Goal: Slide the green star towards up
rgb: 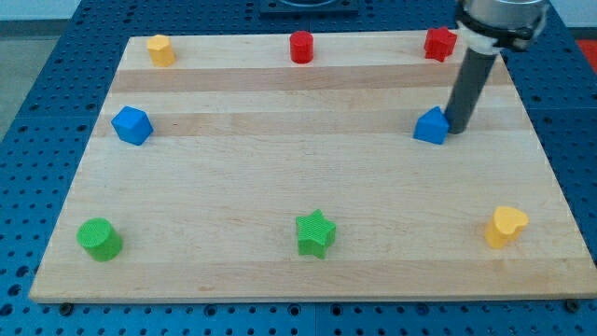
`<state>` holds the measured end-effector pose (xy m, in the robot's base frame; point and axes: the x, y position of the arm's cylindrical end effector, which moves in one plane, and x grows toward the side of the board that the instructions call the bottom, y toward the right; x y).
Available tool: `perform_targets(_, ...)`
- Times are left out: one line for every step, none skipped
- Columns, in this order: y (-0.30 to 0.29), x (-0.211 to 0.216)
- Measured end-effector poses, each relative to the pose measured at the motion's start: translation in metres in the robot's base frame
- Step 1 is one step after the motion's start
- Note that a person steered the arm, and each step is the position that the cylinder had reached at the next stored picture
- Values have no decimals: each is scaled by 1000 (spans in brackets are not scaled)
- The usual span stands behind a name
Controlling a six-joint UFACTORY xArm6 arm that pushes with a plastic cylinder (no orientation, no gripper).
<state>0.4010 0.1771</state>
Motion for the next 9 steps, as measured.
perform_targets(-30, 0)
perform_targets(-56, 0)
perform_targets(-80, 1)
perform_targets(-100, 11)
perform_targets(-119, 21)
perform_targets(-146, 26)
perform_targets(-150, 47)
perform_targets(-159, 76)
perform_targets(-191, 80)
